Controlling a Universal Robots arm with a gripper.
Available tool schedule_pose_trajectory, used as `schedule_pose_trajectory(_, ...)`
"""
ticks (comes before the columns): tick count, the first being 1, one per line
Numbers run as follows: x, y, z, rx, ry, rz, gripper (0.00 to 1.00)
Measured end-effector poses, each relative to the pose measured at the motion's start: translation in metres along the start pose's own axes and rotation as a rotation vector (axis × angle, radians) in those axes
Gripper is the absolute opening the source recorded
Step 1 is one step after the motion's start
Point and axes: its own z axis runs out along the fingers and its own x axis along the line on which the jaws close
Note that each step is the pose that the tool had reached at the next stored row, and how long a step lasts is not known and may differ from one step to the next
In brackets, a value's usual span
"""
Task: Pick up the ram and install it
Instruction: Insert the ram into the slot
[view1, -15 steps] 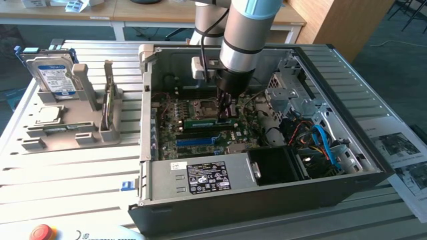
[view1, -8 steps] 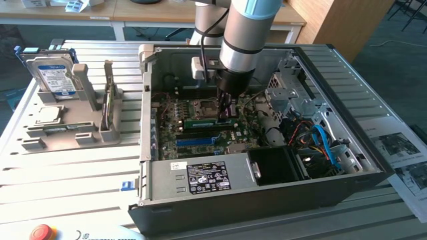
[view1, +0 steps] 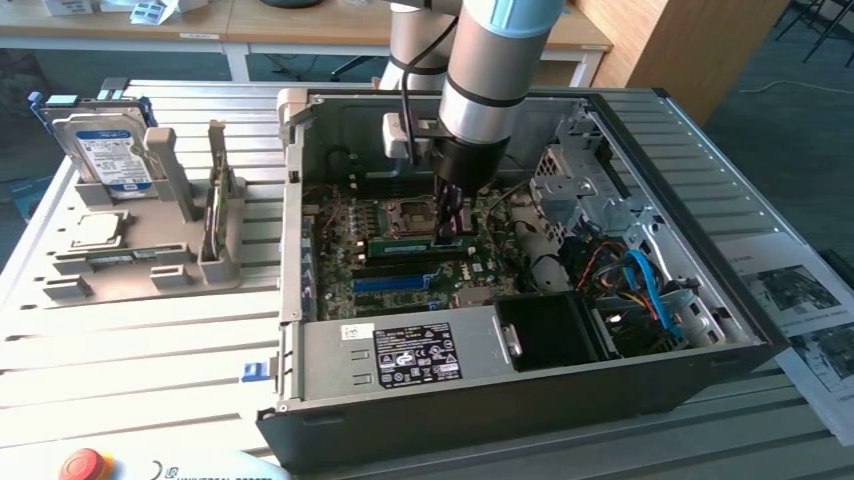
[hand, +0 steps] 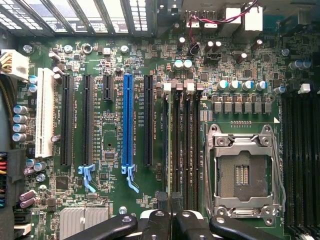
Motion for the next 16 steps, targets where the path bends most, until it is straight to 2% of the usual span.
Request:
schedule_pose_trajectory(3,0.0000,0.0000,0.0000,0.0000,0.0000,0.000,0.12)
schedule_pose_trajectory(7,0.0000,-0.0003,-0.0001,-0.0034,0.0004,0.000,0.12)
schedule_pose_trajectory(16,0.0000,0.0006,0.0001,-0.0034,0.0001,0.000,0.12)
